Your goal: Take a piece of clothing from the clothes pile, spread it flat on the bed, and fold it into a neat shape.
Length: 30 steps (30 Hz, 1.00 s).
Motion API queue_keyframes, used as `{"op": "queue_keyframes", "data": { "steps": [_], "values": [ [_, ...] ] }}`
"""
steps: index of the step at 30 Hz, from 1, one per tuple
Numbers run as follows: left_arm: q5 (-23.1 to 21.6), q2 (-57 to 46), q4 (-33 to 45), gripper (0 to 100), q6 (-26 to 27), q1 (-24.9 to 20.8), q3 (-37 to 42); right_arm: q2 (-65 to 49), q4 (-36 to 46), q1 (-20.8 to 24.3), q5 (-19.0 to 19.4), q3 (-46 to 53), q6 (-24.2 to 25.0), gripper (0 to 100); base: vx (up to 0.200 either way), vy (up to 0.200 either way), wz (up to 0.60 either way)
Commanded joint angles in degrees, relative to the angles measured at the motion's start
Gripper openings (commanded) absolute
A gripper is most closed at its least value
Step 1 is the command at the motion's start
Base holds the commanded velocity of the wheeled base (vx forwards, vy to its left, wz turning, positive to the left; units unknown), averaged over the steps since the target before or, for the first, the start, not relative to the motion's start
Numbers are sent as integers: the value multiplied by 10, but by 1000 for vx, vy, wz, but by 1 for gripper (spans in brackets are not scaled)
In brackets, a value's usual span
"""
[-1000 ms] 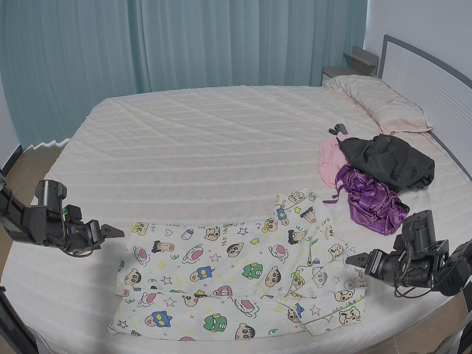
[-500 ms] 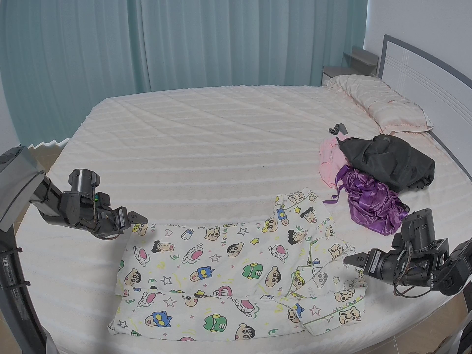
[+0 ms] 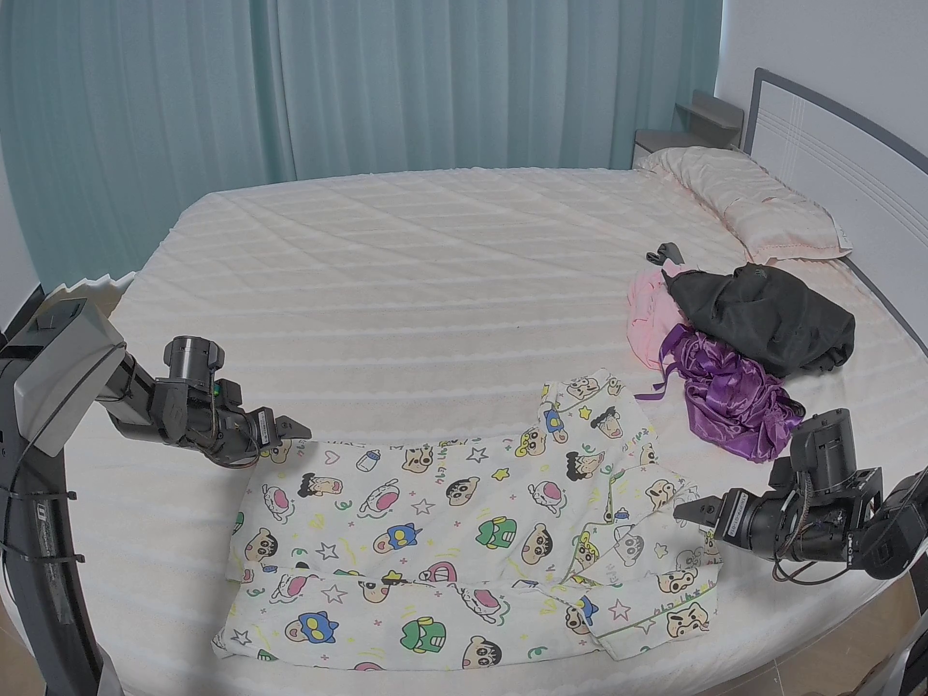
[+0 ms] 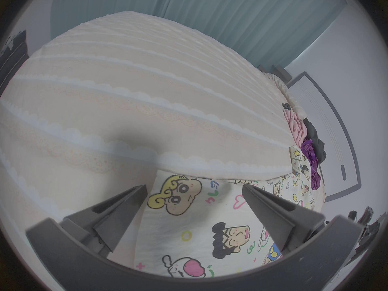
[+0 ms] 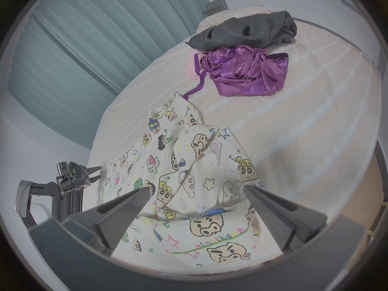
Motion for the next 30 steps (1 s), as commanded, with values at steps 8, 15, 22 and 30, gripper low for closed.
{"op": "queue_keyframes", "data": {
  "steps": [8, 15, 22, 30],
  "values": [
    [1, 12, 1, 0, -1, 0, -5, 24, 7, -1, 4, -52, 0, 100, 0, 0, 0],
    [2, -20, 1, 0, -4, 2, 14, 123, 16, -36, 21, -169, -36, 100, 0, 0, 0],
    [18, -73, 3, 0, -4, 11, 29, 251, 75, -71, 27, -338, -67, 100, 0, 0, 0],
    [33, -98, 4, 0, -4, 16, 48, 340, 103, -73, 40, -461, -84, 100, 0, 0, 0]
  ]
}}
